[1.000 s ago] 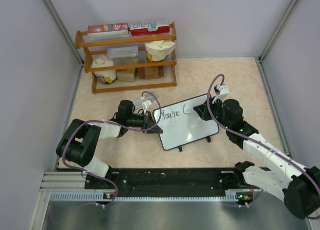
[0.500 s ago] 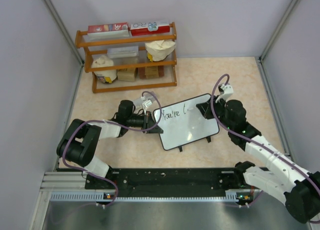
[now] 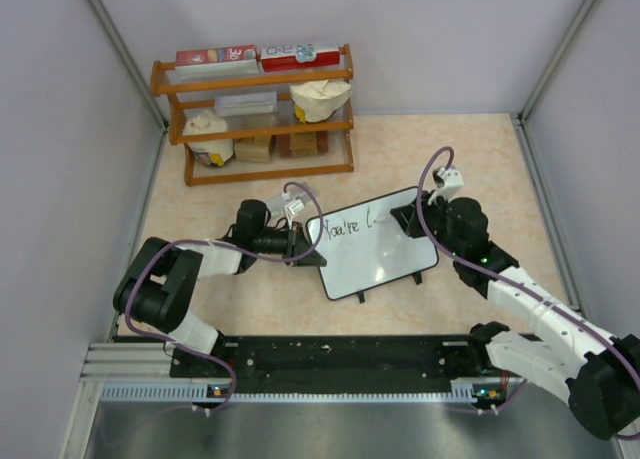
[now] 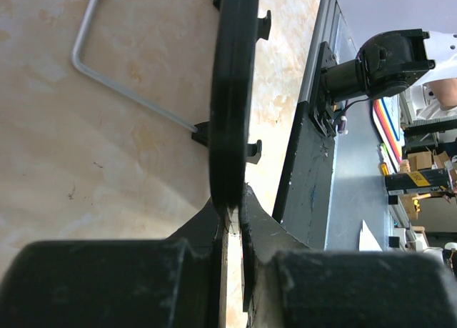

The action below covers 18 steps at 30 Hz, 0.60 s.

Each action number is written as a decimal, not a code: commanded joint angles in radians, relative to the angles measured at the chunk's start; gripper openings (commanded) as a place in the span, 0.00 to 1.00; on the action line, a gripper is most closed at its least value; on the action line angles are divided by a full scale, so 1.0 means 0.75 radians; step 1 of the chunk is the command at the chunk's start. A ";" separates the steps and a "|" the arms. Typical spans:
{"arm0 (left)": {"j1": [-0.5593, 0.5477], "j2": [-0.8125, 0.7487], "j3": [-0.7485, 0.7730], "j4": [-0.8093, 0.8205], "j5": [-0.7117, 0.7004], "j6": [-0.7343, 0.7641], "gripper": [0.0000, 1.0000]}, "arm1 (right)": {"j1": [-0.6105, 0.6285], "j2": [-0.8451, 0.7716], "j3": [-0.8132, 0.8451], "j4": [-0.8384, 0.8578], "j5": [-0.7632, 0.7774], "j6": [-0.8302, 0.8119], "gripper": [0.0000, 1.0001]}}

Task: Write a sentence on the whiteboard
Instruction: Write a sentence at the center of the board.

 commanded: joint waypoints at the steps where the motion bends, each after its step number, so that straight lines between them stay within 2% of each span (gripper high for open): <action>1: -0.010 -0.018 -0.019 -0.011 0.008 0.052 0.00 | -0.012 0.009 0.060 0.029 -0.010 -0.005 0.00; 18: -0.010 -0.012 -0.015 -0.011 0.008 0.050 0.00 | -0.012 -0.050 0.011 -0.061 0.004 -0.046 0.00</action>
